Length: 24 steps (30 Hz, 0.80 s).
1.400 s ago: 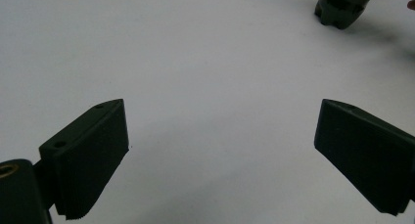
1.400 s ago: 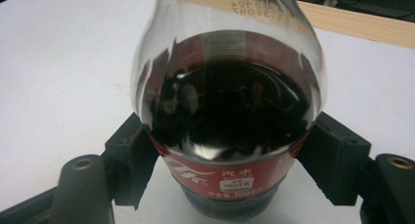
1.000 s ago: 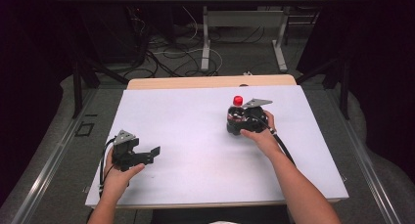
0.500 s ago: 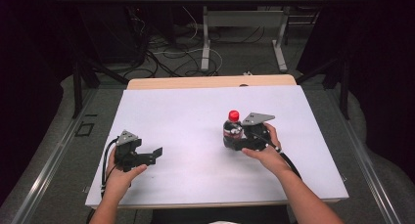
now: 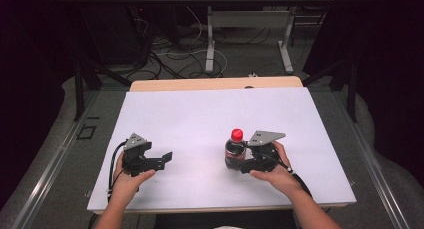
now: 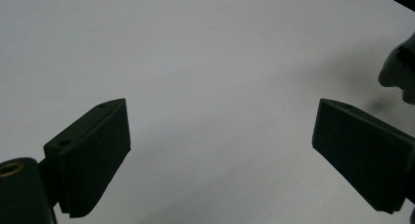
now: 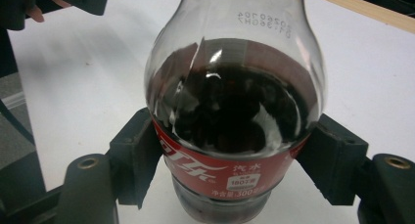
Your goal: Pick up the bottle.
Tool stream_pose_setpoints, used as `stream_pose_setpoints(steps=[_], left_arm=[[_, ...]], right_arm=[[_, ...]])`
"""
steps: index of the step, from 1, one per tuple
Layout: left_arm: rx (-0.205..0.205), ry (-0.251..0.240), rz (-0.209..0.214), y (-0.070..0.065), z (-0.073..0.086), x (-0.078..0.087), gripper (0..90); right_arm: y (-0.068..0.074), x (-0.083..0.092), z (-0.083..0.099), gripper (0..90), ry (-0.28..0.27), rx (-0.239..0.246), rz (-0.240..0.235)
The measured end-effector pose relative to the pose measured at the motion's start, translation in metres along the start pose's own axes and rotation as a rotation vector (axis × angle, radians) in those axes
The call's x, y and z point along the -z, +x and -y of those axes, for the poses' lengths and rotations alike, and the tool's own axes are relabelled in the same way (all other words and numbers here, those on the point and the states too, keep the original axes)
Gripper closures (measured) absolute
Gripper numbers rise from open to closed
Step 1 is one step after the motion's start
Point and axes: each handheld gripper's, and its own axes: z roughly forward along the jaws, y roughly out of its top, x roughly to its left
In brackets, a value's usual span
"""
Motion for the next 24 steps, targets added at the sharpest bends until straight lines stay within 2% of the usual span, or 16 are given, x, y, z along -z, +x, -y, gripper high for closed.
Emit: stream_pose_setpoints(steps=[5,7,9,10,11,12,16,18,20,23,24], left_arm=[[-0.03,-0.019,0.046,-0.015,-0.008,0.002,10.3],[-0.051,-0.031,0.063,-0.022,-0.012,0.002,10.7],[-0.053,-0.033,0.072,-0.026,-0.013,0.002,12.2],[-0.079,-0.042,0.085,-0.032,-0.017,0.002,12.3],[-0.083,-0.04,0.095,-0.036,-0.018,0.002,12.6],[-0.096,-0.044,0.102,-0.039,-0.02,0.001,13.6],[-0.135,-0.044,0.135,-0.053,-0.03,0.0,15.7],[-0.141,-0.048,0.167,-0.06,-0.036,-0.002,16.0],[-0.167,-0.039,0.204,-0.069,-0.042,-0.004,16.6],[-0.184,-0.048,0.287,-0.082,-0.054,-0.005,20.2],[-0.192,-0.057,0.303,-0.086,-0.059,-0.005,22.6]], right_arm=[[0.005,-0.001,0.006,29.3,0.007,0.01,-0.02],[0.006,-0.001,0.008,29.3,0.012,-0.002,-0.025],[0.006,-0.002,0.011,29.4,0.017,0.0,-0.034],[0.006,-0.001,0.011,29.4,0.032,0.005,-0.038],[0.006,-0.003,0.012,29.4,0.008,0.003,-0.037],[0.005,-0.002,0.012,29.4,0.031,0.01,-0.039],[0.006,-0.001,0.013,29.4,0.018,0.015,-0.034],[0.006,-0.001,0.013,29.4,0.015,0.014,-0.033],[0.008,-0.001,0.013,29.4,0.007,0.018,-0.036],[0.012,0.0,0.012,29.4,0.007,0.028,-0.048],[0.013,0.0,0.011,29.4,0.017,0.03,-0.056]])
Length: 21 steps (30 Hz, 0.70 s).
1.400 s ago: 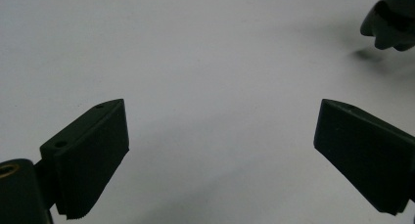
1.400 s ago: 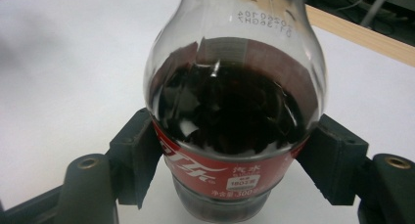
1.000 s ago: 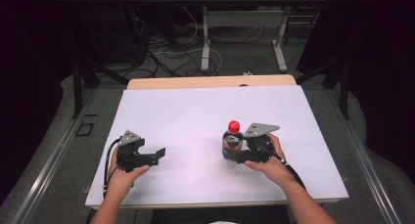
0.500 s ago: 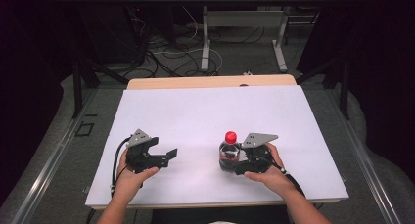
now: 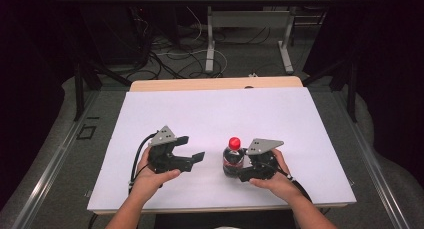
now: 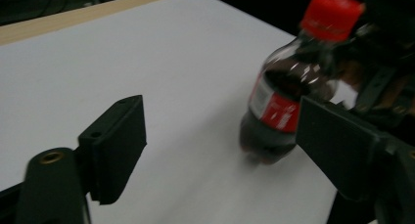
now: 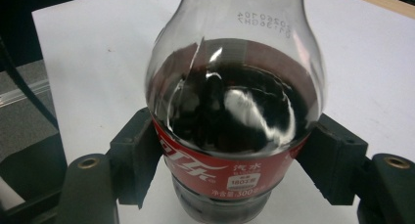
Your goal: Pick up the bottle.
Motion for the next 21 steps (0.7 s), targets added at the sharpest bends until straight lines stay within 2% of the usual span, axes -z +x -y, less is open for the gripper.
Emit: stream_pose_setpoints(steps=[3,5,8,11,12,14,16,17,21], left_arm=[[-0.016,-0.022,0.023,-0.009,-0.015,-0.006,28.5],[-0.046,-0.014,0.048,-0.014,-0.024,-0.01,31.1],[-0.065,0.008,0.08,-0.02,-0.036,-0.016,32.1],[-0.063,0.018,0.114,-0.026,-0.044,-0.021,33.9],[-0.067,0.022,0.123,-0.027,-0.047,-0.022,35.2],[-0.043,0.034,0.148,-0.031,-0.05,-0.025,38.0],[-0.047,0.051,0.166,-0.033,-0.052,-0.029,40.7],[-0.061,0.06,0.175,-0.033,-0.052,-0.031,41.8],[-0.052,0.088,0.194,-0.035,-0.051,-0.037,46.3]], right_arm=[[0.003,-0.002,0.0,29.4,-0.014,0.006,-0.007],[0.006,-0.003,0.0,29.4,-0.013,0.014,-0.014],[0.009,-0.005,-0.001,29.4,-0.016,0.02,-0.024],[0.012,-0.006,-0.001,29.4,0.001,0.03,-0.035],[0.013,-0.007,-0.001,29.4,-0.01,0.036,-0.033],[0.016,-0.008,-0.001,29.4,-0.008,0.03,-0.04],[0.017,-0.008,-0.001,29.4,0.003,0.036,-0.052],[0.018,-0.009,-0.001,29.4,-0.006,0.035,-0.053],[0.021,-0.01,-0.001,29.4,-0.004,0.045,-0.065]])
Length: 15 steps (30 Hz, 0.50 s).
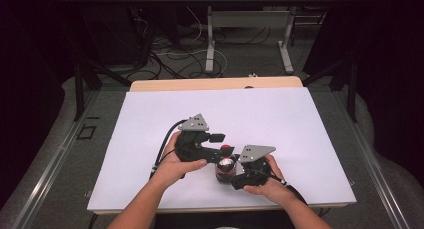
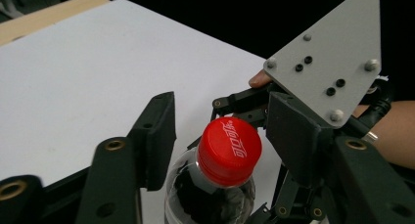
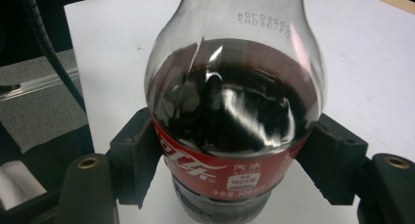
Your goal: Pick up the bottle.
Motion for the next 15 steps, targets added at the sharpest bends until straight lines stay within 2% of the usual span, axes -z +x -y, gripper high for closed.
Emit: stream_pose_setpoints(steps=[6,9,15], left_arm=[[0.007,0.014,0.016,0.0002,0.0008,-0.0046,51.1],[-0.002,0.015,0.044,0.0009,0.0027,-0.0053,55.6],[-0.034,0.047,0.04,-0.0007,0.0032,-0.006,60.0]], right_arm=[[0.0037,-0.0007,-0.0012,29.4,-0.001,0.01,-0.032],[0.0045,-0.0011,-0.001,29.4,-0.013,0.004,-0.039],[0.0039,-0.0017,-0.0005,29.4,-0.01,0.002,-0.052]])
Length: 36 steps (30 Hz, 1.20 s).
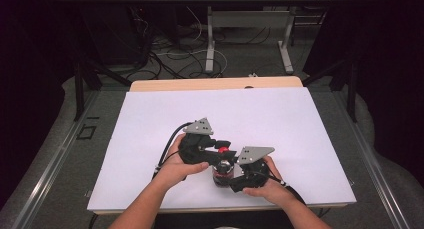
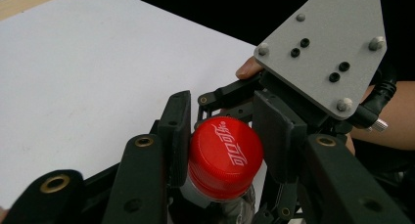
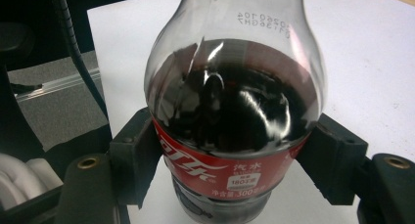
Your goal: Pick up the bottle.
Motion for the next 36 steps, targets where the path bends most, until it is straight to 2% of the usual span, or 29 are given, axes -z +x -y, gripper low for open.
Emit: stream_pose_setpoints(steps=[6,9,10,15,17,21,24,25,26,28,30,31,33,35,36], left_arm=[[-0.012,-0.01,-0.038,-0.005,0.0,0.001,60.8],[-0.015,-0.033,-0.065,-0.007,-0.001,0.0,60.9],[-0.01,-0.032,-0.067,-0.008,-0.001,0.0,60.9],[0.014,-0.059,-0.131,-0.013,-0.003,-0.003,61.0],[0.007,-0.064,-0.163,-0.014,-0.004,-0.004,61.0],[0.035,-0.087,-0.247,-0.02,-0.004,-0.009,61.2],[0.071,-0.101,-0.322,-0.027,-0.005,-0.011,61.3],[0.071,-0.101,-0.322,-0.027,-0.005,-0.011,61.3],[0.092,-0.119,-0.373,-0.031,-0.005,-0.014,61.3],[0.101,-0.115,-0.396,-0.034,-0.005,-0.015,61.3],[0.12,-0.125,-0.401,-0.034,-0.005,-0.017,61.3],[0.117,-0.119,-0.395,-0.033,-0.005,-0.016,61.2],[0.128,-0.123,-0.382,-0.03,-0.004,-0.015,61.0],[0.121,-0.115,-0.358,-0.027,-0.004,-0.013,60.6],[0.122,-0.119,-0.342,-0.026,-0.004,-0.011,59.6]], right_arm=[[0.001,-0.001,0.0,29.4,-0.007,-0.008,0.013],[0.002,0.0,-0.001,29.5,-0.013,-0.018,0.025],[0.002,0.0,-0.001,29.5,-0.018,-0.016,0.031],[0.002,0.001,-0.003,29.6,-0.034,-0.046,0.061],[0.003,0.001,-0.003,29.6,-0.032,-0.054,0.086],[0.004,0.0,-0.004,29.6,-0.029,-0.079,0.142],[0.008,-0.001,-0.006,29.6,-0.022,-0.102,0.184],[0.009,-0.001,-0.007,29.6,-0.025,-0.106,0.208],[0.011,-0.001,-0.008,29.5,-0.015,-0.115,0.226],[0.013,-0.001,-0.009,29.5,-0.011,-0.12,0.256],[0.015,-0.002,-0.009,29.6,-0.003,-0.119,0.285],[0.015,-0.003,-0.009,29.6,-0.009,-0.127,0.299],[0.014,-0.003,-0.009,29.5,-0.008,-0.132,0.281],[0.011,-0.002,-0.008,29.5,-0.003,-0.127,0.252],[0.01,-0.001,-0.008,29.4,0.0,-0.122,0.223]])
